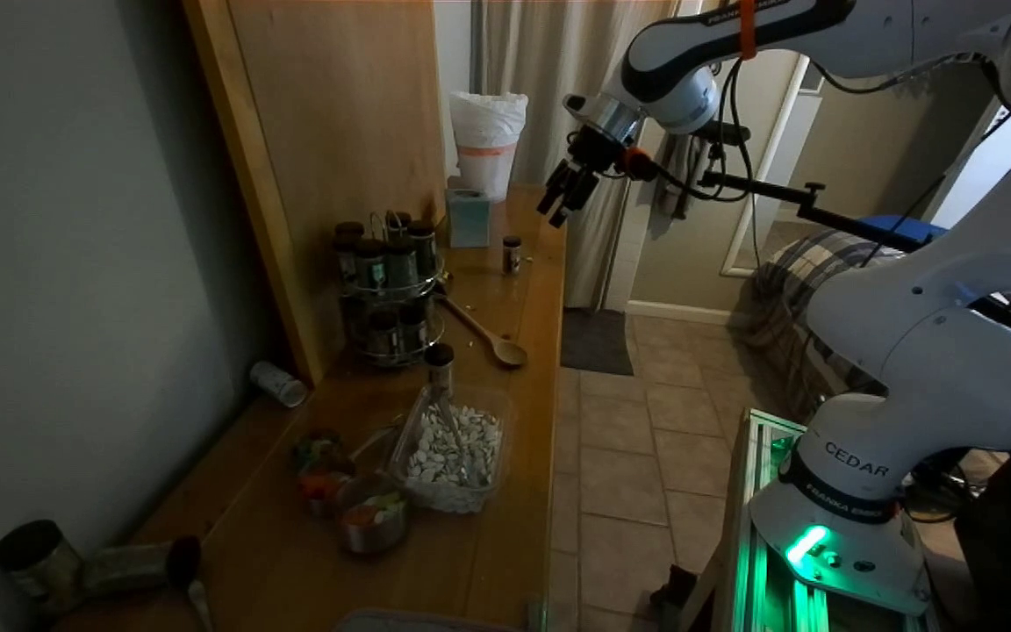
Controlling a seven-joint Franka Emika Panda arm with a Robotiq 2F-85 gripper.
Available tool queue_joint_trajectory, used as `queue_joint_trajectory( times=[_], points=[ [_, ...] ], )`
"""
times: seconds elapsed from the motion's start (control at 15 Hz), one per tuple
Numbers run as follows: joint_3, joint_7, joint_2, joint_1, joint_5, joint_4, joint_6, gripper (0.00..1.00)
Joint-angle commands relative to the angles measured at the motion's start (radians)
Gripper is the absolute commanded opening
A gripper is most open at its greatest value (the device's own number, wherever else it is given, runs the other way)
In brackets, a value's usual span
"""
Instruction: Put one jar on the silver stand.
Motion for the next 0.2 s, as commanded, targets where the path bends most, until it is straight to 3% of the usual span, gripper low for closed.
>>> queue_joint_trajectory(
  times=[0.0, 0.13],
  points=[
    [-0.055, 0.07, 0.071, 0.072, -0.1, 0.001, 0.005, 1.0],
    [-0.055, 0.07, 0.071, 0.072, -0.1, 0.001, 0.005, 1.0]
  ],
)
